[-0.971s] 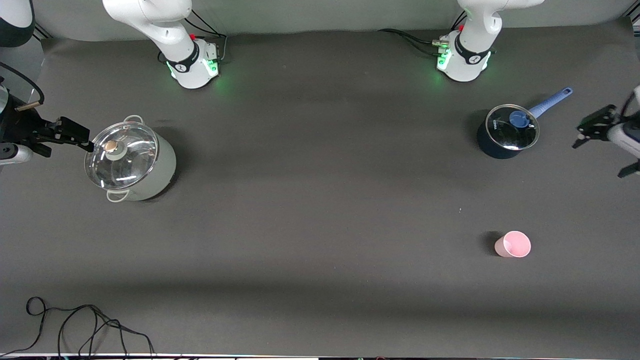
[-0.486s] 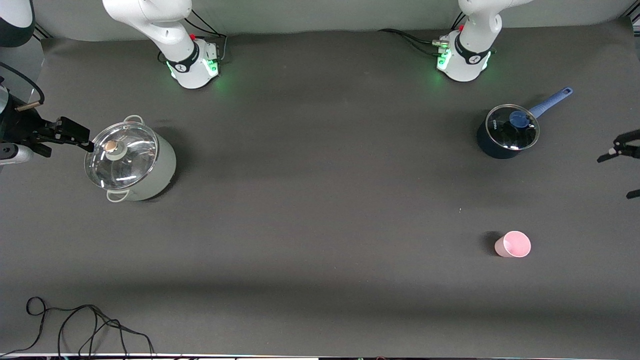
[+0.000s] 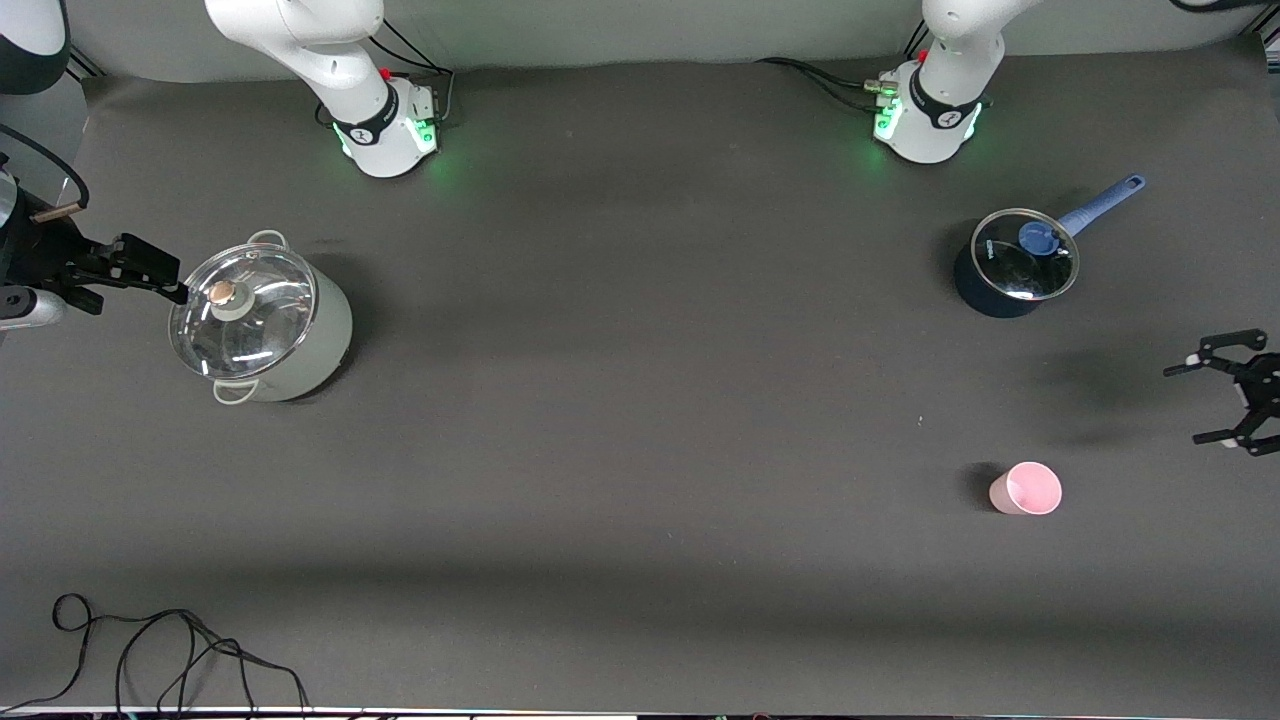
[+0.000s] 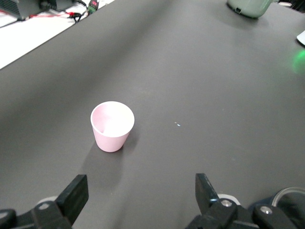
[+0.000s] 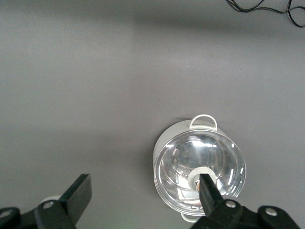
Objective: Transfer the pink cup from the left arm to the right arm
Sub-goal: 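Move the open left gripper down toward the pink cup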
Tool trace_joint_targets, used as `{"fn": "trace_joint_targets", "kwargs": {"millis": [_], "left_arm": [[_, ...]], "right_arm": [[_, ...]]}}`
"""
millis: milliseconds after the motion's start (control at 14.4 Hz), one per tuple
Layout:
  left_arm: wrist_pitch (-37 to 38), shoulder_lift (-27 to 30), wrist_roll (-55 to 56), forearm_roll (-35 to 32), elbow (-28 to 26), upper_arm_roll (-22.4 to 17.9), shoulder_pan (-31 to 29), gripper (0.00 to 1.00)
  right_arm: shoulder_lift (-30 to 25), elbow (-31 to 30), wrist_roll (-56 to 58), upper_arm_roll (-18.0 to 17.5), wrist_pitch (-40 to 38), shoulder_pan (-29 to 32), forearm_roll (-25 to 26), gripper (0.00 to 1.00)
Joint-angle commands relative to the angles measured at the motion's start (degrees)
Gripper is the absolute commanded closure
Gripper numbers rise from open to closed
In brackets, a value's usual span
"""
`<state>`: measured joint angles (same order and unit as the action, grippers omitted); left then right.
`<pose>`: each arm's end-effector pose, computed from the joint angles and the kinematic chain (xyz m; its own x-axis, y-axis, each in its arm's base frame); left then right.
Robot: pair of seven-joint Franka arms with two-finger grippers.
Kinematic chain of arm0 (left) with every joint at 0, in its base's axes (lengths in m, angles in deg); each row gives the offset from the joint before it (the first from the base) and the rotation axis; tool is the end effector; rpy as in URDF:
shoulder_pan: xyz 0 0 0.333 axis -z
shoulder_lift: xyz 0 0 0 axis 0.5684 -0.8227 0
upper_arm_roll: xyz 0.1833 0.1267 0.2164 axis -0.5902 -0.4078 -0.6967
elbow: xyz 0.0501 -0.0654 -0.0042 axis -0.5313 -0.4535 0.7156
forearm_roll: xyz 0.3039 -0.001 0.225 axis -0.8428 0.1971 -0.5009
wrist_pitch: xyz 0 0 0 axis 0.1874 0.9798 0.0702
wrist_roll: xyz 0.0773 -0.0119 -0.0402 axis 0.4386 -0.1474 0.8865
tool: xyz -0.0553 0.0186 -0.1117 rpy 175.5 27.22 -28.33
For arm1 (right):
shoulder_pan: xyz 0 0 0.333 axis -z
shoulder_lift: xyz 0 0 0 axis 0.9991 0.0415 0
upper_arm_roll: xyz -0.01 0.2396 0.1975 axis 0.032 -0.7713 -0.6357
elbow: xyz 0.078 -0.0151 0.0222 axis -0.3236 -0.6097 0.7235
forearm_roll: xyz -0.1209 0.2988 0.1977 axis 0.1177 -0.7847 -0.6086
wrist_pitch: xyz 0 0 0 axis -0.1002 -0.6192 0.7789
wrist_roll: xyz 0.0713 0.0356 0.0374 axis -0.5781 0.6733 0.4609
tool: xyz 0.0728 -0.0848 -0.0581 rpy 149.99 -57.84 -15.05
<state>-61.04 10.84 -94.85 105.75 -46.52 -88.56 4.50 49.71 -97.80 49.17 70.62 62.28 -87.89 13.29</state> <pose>0.5868 0.2711 0.2935 0.3782 -0.5737 0.7265 -0.9197 -0.3225 0.2240 0.5357 -0.0073 0.5887 0.9968 0.0787 -0.0134 0.0787 -0.9969 -0.0003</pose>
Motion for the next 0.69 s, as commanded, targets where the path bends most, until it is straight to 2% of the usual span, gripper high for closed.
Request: {"fn": "trace_joint_targets", "kwargs": {"millis": [0, 139, 278, 624], "left_arm": [[-2.6, -5.8, -10.9, 7.4, 0.7, 0.6, -1.2, 0.00], [-5.3, -9.4, -18.1, 11.8, 0.1, 0.6, -1.2, 0.00], [-7.0, -11.7, -19.4, 13.2, 0.1, 1.1, -1.0, 0.00], [-8.2, -16.6, -27.4, 22.9, -0.7, 1.3, -0.2, 0.00]], "right_arm": [[-0.3, -0.1, -0.5, 0.3, 0.4, -0.5, -0.5, 0.00], [-0.3, -0.1, -0.5, 0.3, 0.4, -0.5, -0.5, 0.00], [-0.3, -0.1, -0.5, 0.3, 0.4, -0.5, -0.5, 0.00], [-0.3, -0.1, -0.5, 0.3, 0.4, -0.5, -0.5, 0.00]]}}
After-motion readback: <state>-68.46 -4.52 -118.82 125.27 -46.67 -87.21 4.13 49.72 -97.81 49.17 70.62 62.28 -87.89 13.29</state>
